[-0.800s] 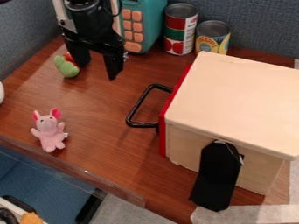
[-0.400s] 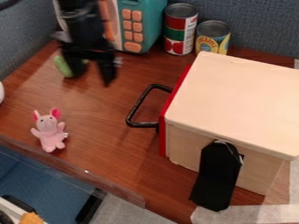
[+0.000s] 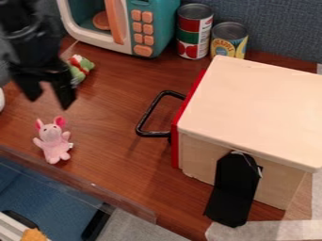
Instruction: Moved the doll and placed it on top of the white board
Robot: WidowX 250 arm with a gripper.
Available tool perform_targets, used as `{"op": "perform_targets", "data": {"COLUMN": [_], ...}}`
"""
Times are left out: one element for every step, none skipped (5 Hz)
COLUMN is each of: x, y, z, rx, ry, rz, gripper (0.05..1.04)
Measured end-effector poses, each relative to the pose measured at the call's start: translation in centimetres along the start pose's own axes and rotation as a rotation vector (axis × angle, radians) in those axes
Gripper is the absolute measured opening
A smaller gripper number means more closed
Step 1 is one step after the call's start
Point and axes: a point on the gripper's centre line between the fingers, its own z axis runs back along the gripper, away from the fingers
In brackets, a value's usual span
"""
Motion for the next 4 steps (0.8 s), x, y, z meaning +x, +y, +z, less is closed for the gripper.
{"op": "perform_targets", "data": {"x": [-1.8, -3.0, -2.6, -2.5], "y": [0.5, 0.6, 0.1, 0.0], "z": [-1.8, -3.9, -6.0, -7.7], "rx": [0.098, 0.164, 0.185, 0.211], "ry": [0.042, 0.095, 0.115, 0.149], "rz": [-0.058, -0.077, -0.055, -0.052], "gripper": [1.000, 1.000, 1.000, 0.953]}}
